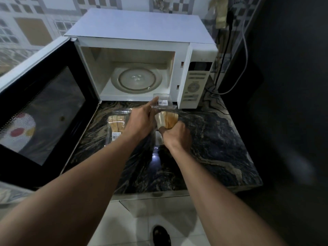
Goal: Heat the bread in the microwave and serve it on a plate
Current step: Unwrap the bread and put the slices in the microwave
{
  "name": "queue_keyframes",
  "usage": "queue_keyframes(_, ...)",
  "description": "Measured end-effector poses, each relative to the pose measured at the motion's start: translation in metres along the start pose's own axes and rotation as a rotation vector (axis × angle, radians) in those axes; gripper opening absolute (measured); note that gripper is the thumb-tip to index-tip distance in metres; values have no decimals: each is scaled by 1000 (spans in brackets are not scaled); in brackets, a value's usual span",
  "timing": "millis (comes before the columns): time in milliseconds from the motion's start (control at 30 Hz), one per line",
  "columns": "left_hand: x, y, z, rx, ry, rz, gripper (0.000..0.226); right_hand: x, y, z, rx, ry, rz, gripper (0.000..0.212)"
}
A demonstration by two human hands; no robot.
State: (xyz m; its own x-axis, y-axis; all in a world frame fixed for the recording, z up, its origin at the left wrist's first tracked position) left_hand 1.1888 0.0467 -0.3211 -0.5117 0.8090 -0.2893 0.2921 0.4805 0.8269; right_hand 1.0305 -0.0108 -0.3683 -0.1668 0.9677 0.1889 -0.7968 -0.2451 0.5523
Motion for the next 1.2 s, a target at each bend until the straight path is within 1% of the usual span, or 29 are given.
queue_keyframes(133,8,2,-3,-14,5,-10,46,7,14,0,47,36,3,34)
queue_keyframes(267,19,0,-2,-11,28,3,52,11,30,0,68,88,-4,30)
queue_keyframes(400,30,-3,-2,-7,0,7,59,12,48,-4,90,96,-64,40)
queue_keyframes(533,44,-10,2,-34,57,50,60,11,69,-5,108,91,-92,39)
queue_keyframes(600,52,-14,5,-34,64,66,69,12,80,-3,114,97,-103,38)
queue_keyframes(733,63,-31,12,31,94,117,95,16,92,7,123,135,-124,35)
queue_keyframes(833,65,-42,26,23,148,132,103,17,95,19,123,171,-124,34)
queue_keyframes(900,63,-45,36,43,197,130,100,17,97,30,118,196,-122,31)
queue_keyframes(967,62,-42,34,59,209,119,85,15,99,41,103,209,-115,24)
queue_keyframes(1067,61,-41,27,12,178,139,67,6,97,56,78,240,-118,23)
queue_keyframes(1167,60,-48,34,29,167,162,64,-3,90,71,55,273,-93,23)
queue_keyframes(1200,60,-50,37,15,167,168,59,-5,88,76,58,287,-87,25)
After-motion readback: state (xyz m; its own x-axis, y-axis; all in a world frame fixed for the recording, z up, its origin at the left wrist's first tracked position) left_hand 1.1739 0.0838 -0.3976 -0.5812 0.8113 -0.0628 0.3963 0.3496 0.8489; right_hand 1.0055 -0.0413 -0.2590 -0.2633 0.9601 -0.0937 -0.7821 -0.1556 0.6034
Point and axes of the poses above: each hand's wrist, its own x-axis away from the middle knuckle, its own y-axis out of the back of the hand, z = x × y, the point moved 10 cm from there along -x, towards the middle knuckle, and after that the axes turned 15 degrees about -x, right-handed, at the moved point
